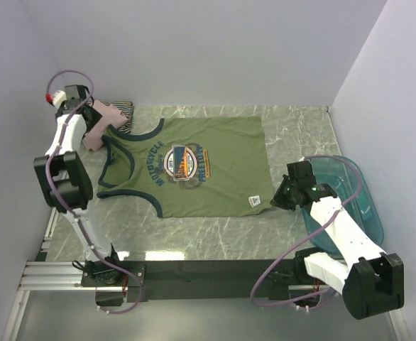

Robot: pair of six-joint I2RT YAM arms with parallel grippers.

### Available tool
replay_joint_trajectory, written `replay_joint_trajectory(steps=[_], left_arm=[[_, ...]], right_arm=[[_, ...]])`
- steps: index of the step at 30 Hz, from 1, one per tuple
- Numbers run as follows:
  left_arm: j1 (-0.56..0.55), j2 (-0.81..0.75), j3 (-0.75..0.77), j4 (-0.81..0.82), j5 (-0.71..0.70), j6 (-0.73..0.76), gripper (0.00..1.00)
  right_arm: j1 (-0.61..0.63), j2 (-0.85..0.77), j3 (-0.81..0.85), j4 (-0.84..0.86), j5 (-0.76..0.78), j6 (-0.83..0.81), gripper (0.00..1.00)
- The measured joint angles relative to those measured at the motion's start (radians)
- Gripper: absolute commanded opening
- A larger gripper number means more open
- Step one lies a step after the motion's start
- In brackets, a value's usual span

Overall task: Fold and stack the tank tops
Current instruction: Flatten the tank top out

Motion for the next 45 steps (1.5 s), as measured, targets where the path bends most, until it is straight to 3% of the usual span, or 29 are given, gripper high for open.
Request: replay_joint_trajectory(steps=[4, 7, 10, 13, 22, 32, 45], left_arm=[[0.006, -0.154, -0.062, -0.046, -0.080, -0.106, 0.63], [0.016, -0.284, -0.201, -0.039, -0.080, -0.170, 0.48], [0.024, -0.374, -0.376, -0.034, -0.060, -0.211, 0.27], [0.024, -0.386, -0.507, -0.032, -0.002, -0.227, 0.21], [0.023, -0.381, -0.715, 0.073, 0.201, -0.229, 0.27], [-0.066, -0.258, -0.534, 0.221, 0.375, -0.101, 0.29], [-0.031, -0.127, -0.505, 0.130, 0.153, -0.116, 0.29]], right_arm=[[0.011, 0.007, -0.006, 0.033, 0.030, 0.018, 0.18], [0.011, 0.006, -0.027, 0.052, 0.051, 0.022, 0.18], [0.009, 0.007, -0.058, 0.068, 0.056, 0.021, 0.18], [0.000, 0.007, -0.086, 0.082, 0.055, 0.021, 0.18], [-0.004, 0.003, -0.116, 0.124, 0.042, 0.012, 0.17], [0.188, 0.118, -0.044, 0.247, 0.056, 0.002, 0.22], [0.218, 0.377, -0.038, 0.385, 0.084, 0.038, 0.22]])
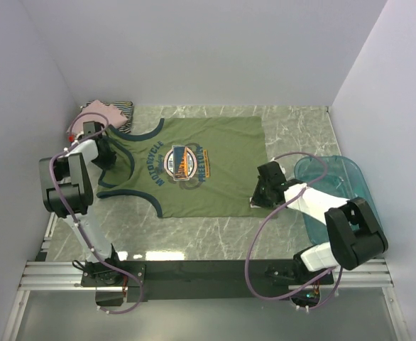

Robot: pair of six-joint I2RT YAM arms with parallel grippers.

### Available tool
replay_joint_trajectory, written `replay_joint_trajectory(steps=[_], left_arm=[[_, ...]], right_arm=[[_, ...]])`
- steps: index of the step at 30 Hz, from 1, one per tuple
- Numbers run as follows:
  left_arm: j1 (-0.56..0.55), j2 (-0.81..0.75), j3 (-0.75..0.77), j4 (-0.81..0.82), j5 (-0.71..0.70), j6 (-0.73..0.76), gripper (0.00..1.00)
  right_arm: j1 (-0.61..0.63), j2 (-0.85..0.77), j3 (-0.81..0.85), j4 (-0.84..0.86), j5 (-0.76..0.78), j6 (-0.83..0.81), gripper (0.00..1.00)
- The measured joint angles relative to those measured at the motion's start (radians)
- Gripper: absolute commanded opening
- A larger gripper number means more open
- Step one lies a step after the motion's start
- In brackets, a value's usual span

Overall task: Fold and stack the tank tops
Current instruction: Flatten the tank top out

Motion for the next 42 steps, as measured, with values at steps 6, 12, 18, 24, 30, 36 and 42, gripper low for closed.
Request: replay_joint_trajectory(steps=[6, 12, 18, 24, 30, 36, 42], left_arm=[[0.064, 0.032, 0.041, -0.026, -0.064, -0.022, 0.29], [0.111, 0.058, 0.079, -0.039, -0.071, -0.039, 0.37], [0.135, 0.047, 0.071, 0.000, 0.022, -0.026, 0.60], [0.142, -0.005, 0.058, -0.018, 0.097, 0.010, 0.64], [0.114, -0.134, 0.051, -0.057, 0.105, 0.050, 0.50], [0.039, -0.204, 0.016, -0.119, 0.039, 0.088, 0.32], [0.022, -0.204, -0.060, -0.216, -0.077, 0.050, 0.35]], right_arm=[[-0.015, 0.024, 0.000, 0.054, -0.014, 0.035, 0.22], [-0.061, 0.024, -0.019, 0.094, -0.075, 0.054, 0.23], [-0.068, 0.003, -0.043, 0.112, -0.090, 0.059, 0.23], [-0.069, -0.077, -0.095, 0.072, -0.089, 0.058, 0.23], [-0.069, -0.144, -0.122, -0.006, -0.086, 0.050, 0.23], [-0.071, -0.177, -0.138, -0.038, -0.085, 0.035, 0.23], [-0.075, -0.180, -0.139, -0.044, -0.090, 0.028, 0.23]])
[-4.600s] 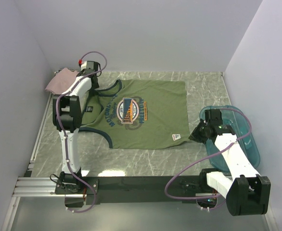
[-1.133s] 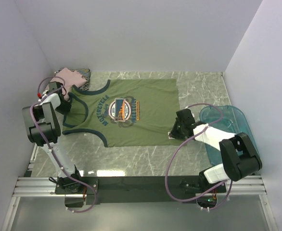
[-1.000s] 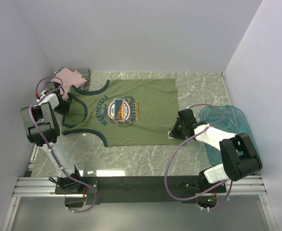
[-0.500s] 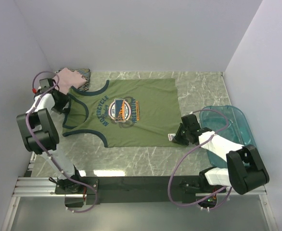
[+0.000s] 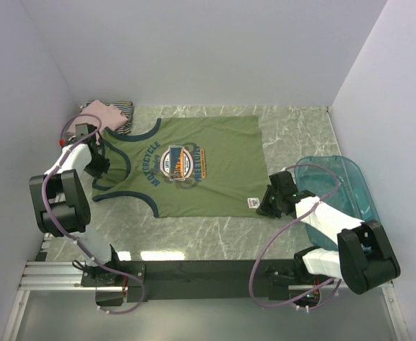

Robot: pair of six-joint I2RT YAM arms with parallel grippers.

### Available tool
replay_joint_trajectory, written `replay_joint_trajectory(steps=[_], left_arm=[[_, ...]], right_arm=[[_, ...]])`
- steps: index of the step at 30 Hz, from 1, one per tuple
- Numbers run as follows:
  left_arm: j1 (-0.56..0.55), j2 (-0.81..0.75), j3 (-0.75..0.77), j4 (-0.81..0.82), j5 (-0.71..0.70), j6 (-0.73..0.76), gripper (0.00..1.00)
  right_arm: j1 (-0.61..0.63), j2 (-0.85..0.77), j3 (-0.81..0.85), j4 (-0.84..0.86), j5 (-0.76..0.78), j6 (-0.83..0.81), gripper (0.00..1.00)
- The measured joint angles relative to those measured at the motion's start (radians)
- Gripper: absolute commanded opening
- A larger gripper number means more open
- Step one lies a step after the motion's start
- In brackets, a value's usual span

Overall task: Fold and stack the tank tops
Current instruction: Flatten the tank top out

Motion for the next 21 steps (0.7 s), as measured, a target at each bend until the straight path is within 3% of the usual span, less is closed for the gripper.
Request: replay_joint_trajectory(steps=[5, 9, 21], left_arm=[[0.005, 0.000, -0.013, -0.064, -0.074, -0.093, 0.39], [0.005, 0.000, -0.013, -0.112, -0.106, -0.177, 0.49], [0.011, 0.056, -0.012, -0.177, -0.129, -0.336, 0.48]], right_arm=[[-0.002, 0.000, -0.007, 0.015, -0.009, 0.000, 0.23], [-0.004, 0.000, -0.011, 0.030, -0.022, -0.001, 0.23], [-0.005, 0.021, -0.013, 0.068, -0.066, -0.023, 0.23]])
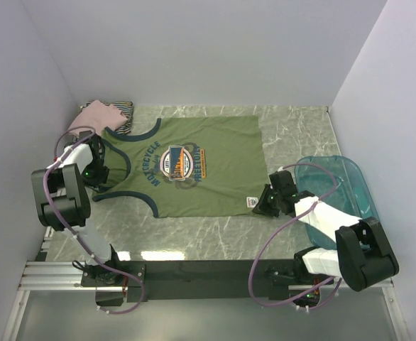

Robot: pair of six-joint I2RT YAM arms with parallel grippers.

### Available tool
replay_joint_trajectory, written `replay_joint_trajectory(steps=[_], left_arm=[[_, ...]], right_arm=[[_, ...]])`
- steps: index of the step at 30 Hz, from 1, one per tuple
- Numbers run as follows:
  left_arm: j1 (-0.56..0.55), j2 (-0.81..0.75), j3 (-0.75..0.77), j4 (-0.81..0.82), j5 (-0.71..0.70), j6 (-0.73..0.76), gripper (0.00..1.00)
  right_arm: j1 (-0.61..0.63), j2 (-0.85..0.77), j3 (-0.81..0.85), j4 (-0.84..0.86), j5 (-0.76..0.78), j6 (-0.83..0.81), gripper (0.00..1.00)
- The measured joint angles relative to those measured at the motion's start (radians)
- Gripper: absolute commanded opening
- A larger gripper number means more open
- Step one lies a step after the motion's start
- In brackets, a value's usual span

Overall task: Fold and stack the tank tops
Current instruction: Flatten the tank top out

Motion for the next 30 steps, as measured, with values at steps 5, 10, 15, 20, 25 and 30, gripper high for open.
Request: replay_joint_trajectory(steps=[5, 10, 15, 20, 25, 30], left_arm=[[0.012, 0.048, 0.000, 0.001, 0.005, -0.018, 0.38], [0.035, 0.051, 0.000, 0.001, 0.005, -0.025, 0.16], [0.061, 0.051, 0.002, 0.002, 0.016, -0.016, 0.13], [0.095, 0.051, 0.011, 0.005, 0.049, 0.006, 0.03], [0.125, 0.049, 0.013, 0.014, 0.088, 0.031, 0.02], [0.158, 0.035, 0.013, 0.029, 0.129, 0.048, 0.02]], right_arm=[[-0.004, 0.006, 0.000, 0.011, -0.014, -0.007, 0.23], [-0.010, 0.006, -0.002, 0.013, -0.023, -0.012, 0.23], [-0.011, 0.006, -0.002, 0.014, -0.026, -0.014, 0.23], [-0.012, 0.006, -0.002, 0.014, -0.026, -0.015, 0.23], [-0.012, 0.006, -0.002, 0.014, -0.026, -0.014, 0.23], [-0.012, 0.006, -0.002, 0.014, -0.026, -0.014, 0.23]])
